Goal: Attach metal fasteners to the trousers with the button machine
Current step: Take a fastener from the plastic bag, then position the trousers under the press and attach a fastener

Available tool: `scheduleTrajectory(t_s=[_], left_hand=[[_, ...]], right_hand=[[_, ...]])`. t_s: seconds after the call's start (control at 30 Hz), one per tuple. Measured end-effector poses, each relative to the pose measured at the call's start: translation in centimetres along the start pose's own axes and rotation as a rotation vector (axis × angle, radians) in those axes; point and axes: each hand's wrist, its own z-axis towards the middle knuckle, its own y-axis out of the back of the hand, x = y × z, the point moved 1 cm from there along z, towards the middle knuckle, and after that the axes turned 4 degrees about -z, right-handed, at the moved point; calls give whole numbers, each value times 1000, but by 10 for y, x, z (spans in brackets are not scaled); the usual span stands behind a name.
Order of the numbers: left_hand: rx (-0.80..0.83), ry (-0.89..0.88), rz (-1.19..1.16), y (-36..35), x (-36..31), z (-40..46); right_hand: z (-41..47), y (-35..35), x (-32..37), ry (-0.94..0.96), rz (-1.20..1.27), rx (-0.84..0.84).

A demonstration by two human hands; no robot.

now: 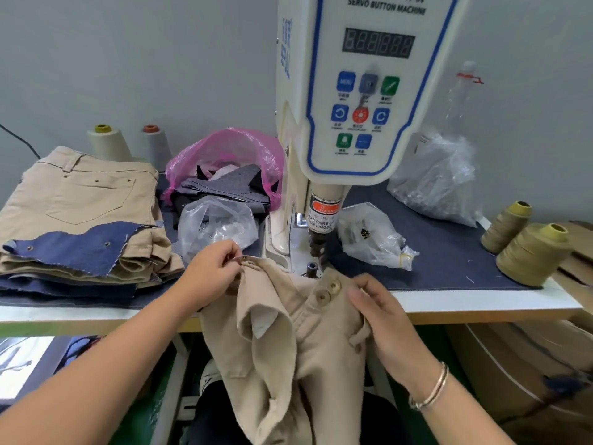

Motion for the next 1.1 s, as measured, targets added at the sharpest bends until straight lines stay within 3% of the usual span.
scheduleTrajectory(t_s=[0.07,0.17,0.27,0.37,0.5,0.6,0.67,0.8,0.97,1.1], left_hand=[[-78,-204,143,1,-21,-11],[-5,-437,-81,1,-59,-39],[240,-288,-288,-5,-90,-52],[312,-185,-364,-2,-106,-50],[173,-184,-636,16,-124,-53],[62,-183,-820,31,-130,-50],[55,-210,-818,39,-130,-49],[33,-203,-779,37,-119,-46],[4,-166,-657,36,-97,-49],[-34,-130,-375,41,-79,-49]], right_hand=[[7,-7,21,54,-7,61],[18,-21,45,81,-143,127],[25,-33,65,98,-201,189],[25,-34,74,138,-161,218],[16,-21,60,191,-53,189],[2,-4,46,436,-161,45],[-11,1,37,481,-208,130],[-23,-6,31,313,-176,314],[-23,-14,35,374,-208,335],[-15,-5,46,391,-98,297]])
